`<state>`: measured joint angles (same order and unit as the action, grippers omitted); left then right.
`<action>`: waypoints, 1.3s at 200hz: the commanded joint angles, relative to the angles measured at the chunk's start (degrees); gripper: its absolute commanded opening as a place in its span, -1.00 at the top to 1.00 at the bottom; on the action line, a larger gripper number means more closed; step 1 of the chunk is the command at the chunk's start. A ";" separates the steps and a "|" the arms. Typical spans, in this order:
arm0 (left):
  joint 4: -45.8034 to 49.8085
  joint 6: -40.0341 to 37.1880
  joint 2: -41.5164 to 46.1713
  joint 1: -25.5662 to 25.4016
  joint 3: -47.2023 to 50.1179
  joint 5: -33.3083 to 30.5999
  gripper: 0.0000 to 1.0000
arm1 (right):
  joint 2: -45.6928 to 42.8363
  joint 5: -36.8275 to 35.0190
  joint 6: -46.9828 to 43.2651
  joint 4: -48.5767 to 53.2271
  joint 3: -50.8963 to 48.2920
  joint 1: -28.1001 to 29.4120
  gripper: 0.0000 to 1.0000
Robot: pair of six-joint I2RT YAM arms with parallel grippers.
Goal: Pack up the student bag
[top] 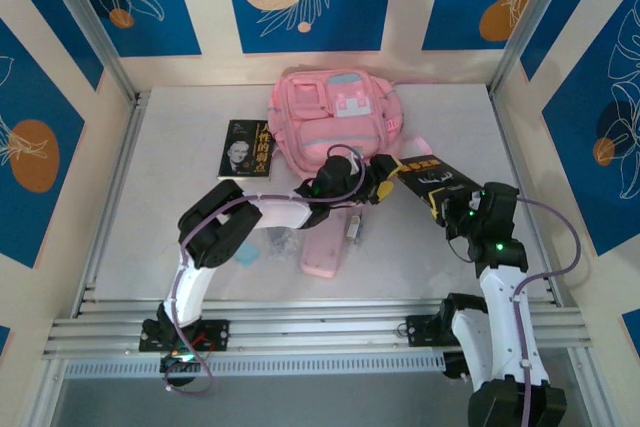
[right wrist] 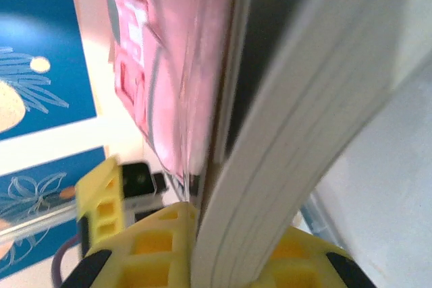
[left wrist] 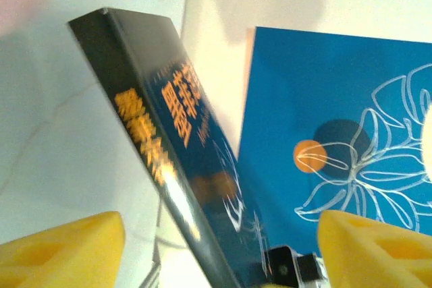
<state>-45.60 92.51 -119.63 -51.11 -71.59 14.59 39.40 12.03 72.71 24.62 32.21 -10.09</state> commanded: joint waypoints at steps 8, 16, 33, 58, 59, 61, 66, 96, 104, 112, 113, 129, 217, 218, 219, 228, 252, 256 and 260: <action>-5.23 -6.17 5.60 0.34 4.44 6.19 -0.65 | 2.14 -1.84 -10.87 1.04 7.34 -0.81 1.00; -4.45 -8.02 6.55 0.39 5.65 7.85 -0.65 | 3.05 -1.91 -12.58 1.60 8.50 -0.81 1.00; 0.16 -13.60 9.24 0.46 7.78 11.88 -0.65 | 5.05 -1.46 -15.49 1.71 10.37 -0.81 1.00; 18.08 -28.79 13.90 1.85 7.58 15.57 -0.66 | 8.25 0.45 -19.06 1.46 12.49 -0.77 1.00; 18.92 -29.49 14.08 1.92 7.42 15.70 -0.66 | 8.38 0.58 -19.21 1.47 12.55 -0.75 1.00; 20.59 -30.77 14.36 2.08 7.12 15.72 -0.65 | 8.58 0.72 -19.43 1.39 12.69 -0.73 1.00; 25.03 -34.91 15.09 2.58 6.23 15.87 -0.65 | 9.14 1.26 -19.83 1.20 12.95 -0.72 1.00; 52.52 -59.80 15.75 5.23 -4.25 10.21 -0.65 | 10.94 2.87 -21.41 0.17 13.75 0.00 1.00; 57.67 -64.89 14.87 6.22 -7.52 7.97 -0.64 | 11.27 2.95 -22.00 0.16 13.97 0.30 1.00; 62.13 -69.46 13.55 7.38 -10.75 7.01 -0.64 | 11.51 3.07 -22.47 0.16 14.19 0.58 1.00; 62.57 -70.17 13.29 7.49 -11.15 6.89 -0.64 | 11.55 3.08 -22.54 0.16 14.19 0.63 1.00; 69.93 -78.11 9.60 9.79 -17.41 3.03 -0.63 | 12.04 3.18 -23.23 0.16 14.36 1.25 1.00; 82.88 -109.67 -8.22 13.36 -39.12 -13.55 -0.88 | 13.17 3.88 -25.03 0.94 14.86 1.83 1.00; 82.92 -109.88 -8.37 13.38 -39.22 -13.54 -0.88 | 13.16 3.88 -25.05 0.99 14.84 1.83 1.00; 82.98 -110.11 -8.48 13.44 -39.32 -13.58 -0.89 | 13.16 3.88 -25.06 1.02 14.83 1.83 1.00; 83.07 -111.65 -9.48 13.82 -39.89 -13.96 -0.93 | 13.12 3.90 -25.16 1.20 14.86 1.83 1.00; 84.61 -115.42 -12.33 14.25 -41.47 -17.02 -0.96 | 13.00 3.46 -25.67 2.19 15.21 1.67 1.00; 84.86 -115.88 -12.87 14.31 -41.65 -17.40 -0.96 | 12.99 3.48 -25.67 2.27 15.25 1.63 1.00; 84.93 -116.20 -13.25 14.35 -41.78 -17.94 -0.96 | 12.91 3.49 -25.62 2.29 15.37 1.65 1.00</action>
<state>35.27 -16.32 -130.10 -38.22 -110.96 2.24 53.47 13.96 49.12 28.40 44.29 -8.47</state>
